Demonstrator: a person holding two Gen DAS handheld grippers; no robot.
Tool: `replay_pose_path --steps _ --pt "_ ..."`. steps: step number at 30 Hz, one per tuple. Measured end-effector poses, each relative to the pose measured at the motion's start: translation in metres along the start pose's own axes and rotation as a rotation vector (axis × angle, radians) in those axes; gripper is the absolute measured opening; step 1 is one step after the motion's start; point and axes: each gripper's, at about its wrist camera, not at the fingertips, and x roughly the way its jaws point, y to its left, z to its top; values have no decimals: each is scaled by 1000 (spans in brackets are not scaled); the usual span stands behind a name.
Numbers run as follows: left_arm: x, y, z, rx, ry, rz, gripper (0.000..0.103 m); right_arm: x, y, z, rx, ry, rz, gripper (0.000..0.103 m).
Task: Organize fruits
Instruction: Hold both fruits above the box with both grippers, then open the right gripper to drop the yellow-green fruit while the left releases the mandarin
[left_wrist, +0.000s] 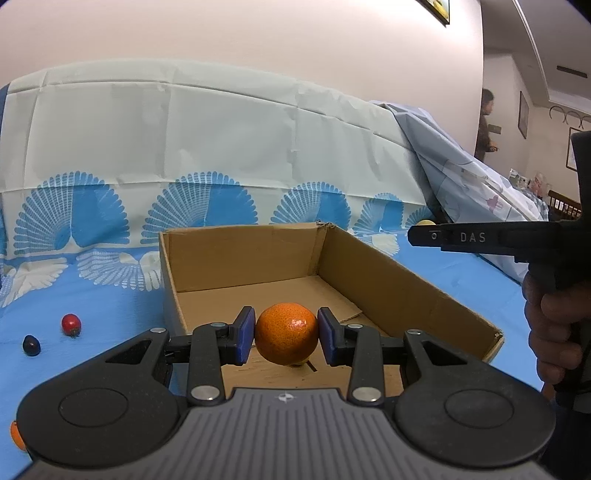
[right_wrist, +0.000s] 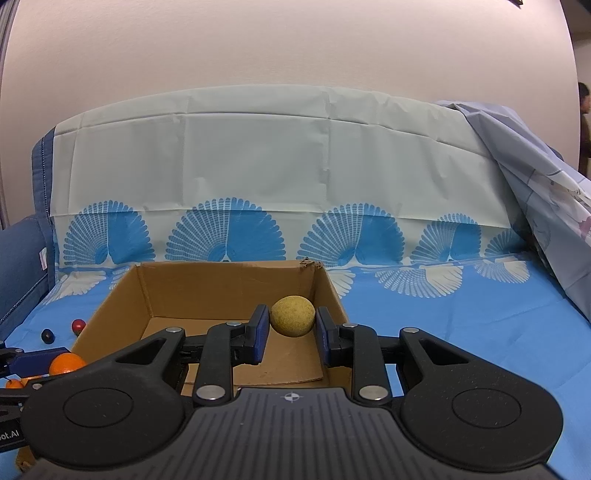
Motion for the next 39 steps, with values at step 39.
replay_pose_path --steps 39 --pt "6 -13 -2 4 11 -39 55 4 5 3 -18 26 3 40"
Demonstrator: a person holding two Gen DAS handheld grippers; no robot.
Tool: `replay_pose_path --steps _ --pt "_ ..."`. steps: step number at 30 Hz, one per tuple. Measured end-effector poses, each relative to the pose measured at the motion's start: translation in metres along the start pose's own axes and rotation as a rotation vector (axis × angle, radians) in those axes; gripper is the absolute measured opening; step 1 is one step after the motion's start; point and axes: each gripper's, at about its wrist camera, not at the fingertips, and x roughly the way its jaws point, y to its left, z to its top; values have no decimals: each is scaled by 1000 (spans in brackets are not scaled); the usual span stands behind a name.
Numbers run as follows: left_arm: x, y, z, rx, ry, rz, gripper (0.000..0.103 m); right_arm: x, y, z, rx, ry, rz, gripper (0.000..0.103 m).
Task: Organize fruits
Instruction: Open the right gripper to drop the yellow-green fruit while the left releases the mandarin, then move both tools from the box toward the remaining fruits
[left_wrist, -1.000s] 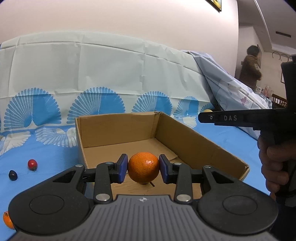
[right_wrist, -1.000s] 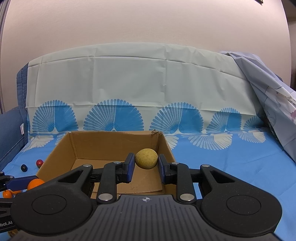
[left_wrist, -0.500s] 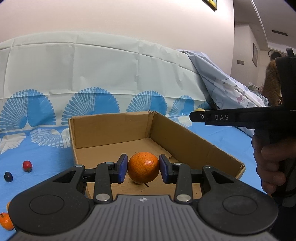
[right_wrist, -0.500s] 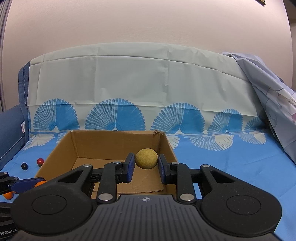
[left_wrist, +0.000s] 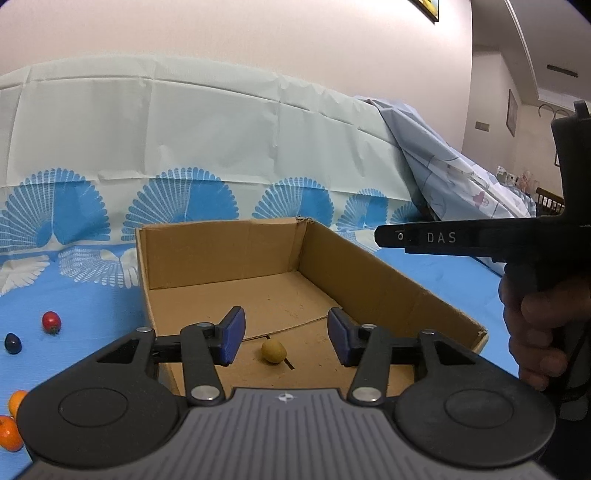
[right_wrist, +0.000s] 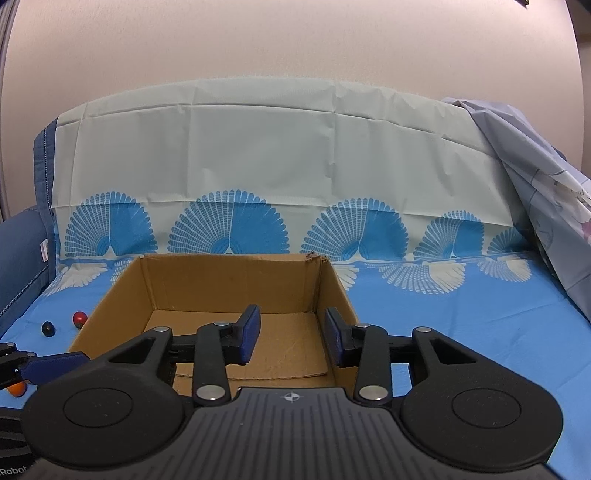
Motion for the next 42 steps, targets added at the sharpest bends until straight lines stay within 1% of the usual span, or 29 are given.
replay_pose_path --steps 2,3,4,5,6,9,13,14,15,18,21,24,25,26,27,30,33,38,40,41,42 --pt "-3 1 0 7 -7 7 55 0 0 0 2 -1 1 40" --pt "-5 1 0 11 -12 12 51 0 1 1 6 -3 2 40" --pt "-7 2 0 11 -17 11 46 -1 1 1 10 -5 3 40" --pt "-10 4 1 11 -18 4 31 -2 3 1 14 -7 3 40" --pt "-13 6 2 12 -15 2 23 -3 4 1 19 -9 4 40" --pt "-25 17 9 25 -7 3 13 -7 10 2 41 -20 7 40" --pt "-45 42 28 64 -3 38 13 -12 23 4 69 -37 35 39" --pt "-51 52 35 71 3 45 14 -14 27 4 73 -42 46 36" --pt "-56 61 40 86 6 59 14 -15 32 5 76 -46 57 34" --pt "-72 90 49 125 21 119 14 -20 50 5 70 -57 89 34" --pt "-81 116 46 92 47 169 14 -23 67 6 56 -60 120 34" --pt "-87 140 30 8 69 216 14 -23 83 6 45 -54 147 34" --pt "-88 144 32 -13 72 229 14 -23 88 5 43 -51 156 34" --pt "-94 148 33 -37 32 237 15 -22 92 5 42 -48 164 34" --pt "-97 152 34 -63 10 235 16 -22 97 5 40 -44 172 34" --pt "-96 160 35 -119 4 254 16 -23 110 3 29 -36 194 34" --pt "-91 159 36 -133 16 253 16 -21 124 1 13 -29 216 34" --pt "-74 158 34 -98 66 259 17 -20 144 -1 -6 -20 256 34" --pt "-70 163 32 -114 79 261 19 -19 155 -2 -19 -17 275 34" --pt "-70 168 32 -133 83 264 21 -19 159 -2 -26 -15 285 34" --pt "-69 173 31 -155 87 268 22 -18 165 -3 -32 -11 296 33"
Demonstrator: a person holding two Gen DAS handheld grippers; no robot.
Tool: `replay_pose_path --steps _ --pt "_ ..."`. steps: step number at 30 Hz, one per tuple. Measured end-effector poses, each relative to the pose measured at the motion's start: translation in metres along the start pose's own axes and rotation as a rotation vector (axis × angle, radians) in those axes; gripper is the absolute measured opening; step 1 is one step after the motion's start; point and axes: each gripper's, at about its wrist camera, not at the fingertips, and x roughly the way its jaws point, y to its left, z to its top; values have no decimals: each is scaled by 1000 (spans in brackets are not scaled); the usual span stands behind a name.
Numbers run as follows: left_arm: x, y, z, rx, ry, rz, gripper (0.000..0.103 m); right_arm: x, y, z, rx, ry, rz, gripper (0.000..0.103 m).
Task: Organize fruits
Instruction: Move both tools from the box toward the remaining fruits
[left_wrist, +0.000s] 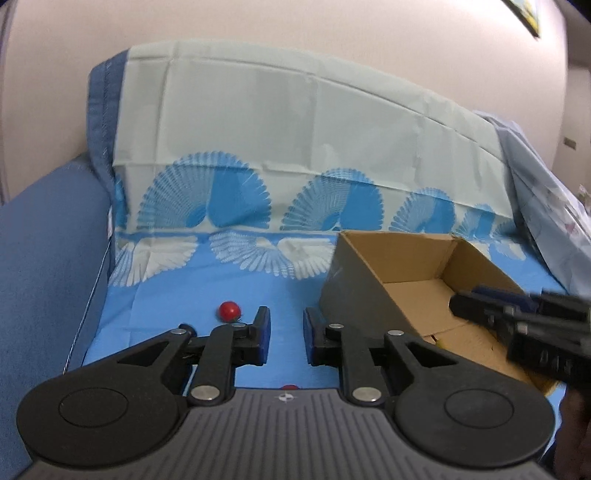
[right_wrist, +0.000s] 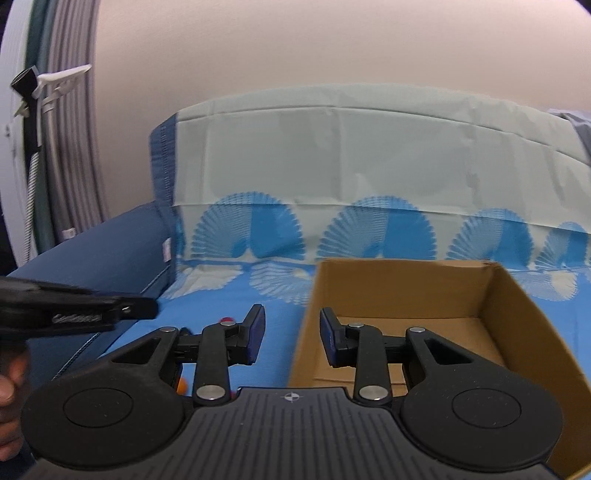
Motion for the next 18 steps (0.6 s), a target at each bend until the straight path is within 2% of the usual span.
replay_pose_path --steps 8,11,15,18 --pt "14 54 3 -276 84 26 24 19 39 -7 -55 35 86 32" --pt "27 71 0 -365 169 11 48 27 52 -10 -81 54 113 32" --pt "45 85 -6 -422 283 40 56 35 65 -15 -115 78 140 32" --pt "58 88 -13 -424 355 78 63 41 73 -18 -136 93 150 32"
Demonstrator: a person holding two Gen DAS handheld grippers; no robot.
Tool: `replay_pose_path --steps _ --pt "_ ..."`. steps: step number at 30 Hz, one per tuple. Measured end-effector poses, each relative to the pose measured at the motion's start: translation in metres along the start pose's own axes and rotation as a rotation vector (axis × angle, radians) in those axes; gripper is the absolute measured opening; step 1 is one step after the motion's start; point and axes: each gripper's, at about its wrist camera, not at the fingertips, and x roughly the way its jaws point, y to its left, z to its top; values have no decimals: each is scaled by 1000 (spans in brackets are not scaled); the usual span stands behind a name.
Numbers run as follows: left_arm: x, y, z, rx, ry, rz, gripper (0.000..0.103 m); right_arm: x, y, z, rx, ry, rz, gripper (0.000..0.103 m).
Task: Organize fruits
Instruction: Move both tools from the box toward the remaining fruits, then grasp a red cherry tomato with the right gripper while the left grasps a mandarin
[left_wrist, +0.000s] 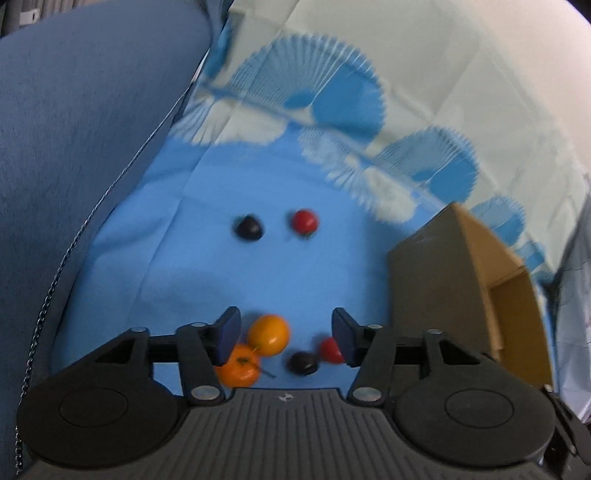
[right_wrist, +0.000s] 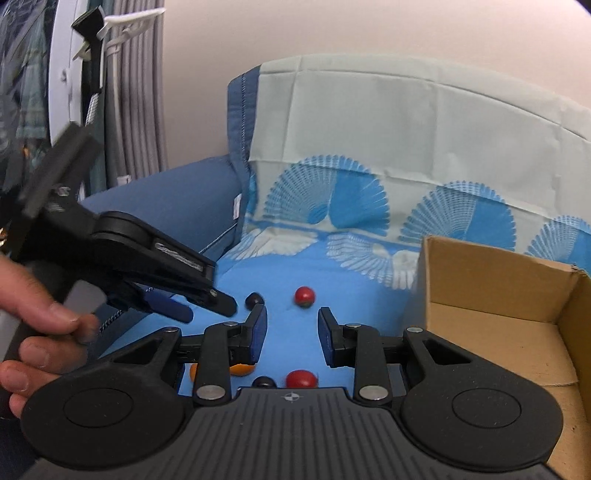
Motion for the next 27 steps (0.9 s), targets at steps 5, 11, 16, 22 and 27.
replay_pose_path --steps 5,11,16,22,27 --pt "16 2 -2 11 54 66 71 17 12 -5 -26 54 -45 32" --pt "34 0 -5 39 119 137 71 39 31 -16 -90 118 -119 32" --pt "47 -3 -8 72 149 178 71 62 35 -18 -95 139 -125 32" --pt "53 1 -9 57 175 187 70 106 25 -26 -57 219 -193 32" --pt "59 -2 -10 78 198 207 66 137 12 -34 -17 294 -223 33"
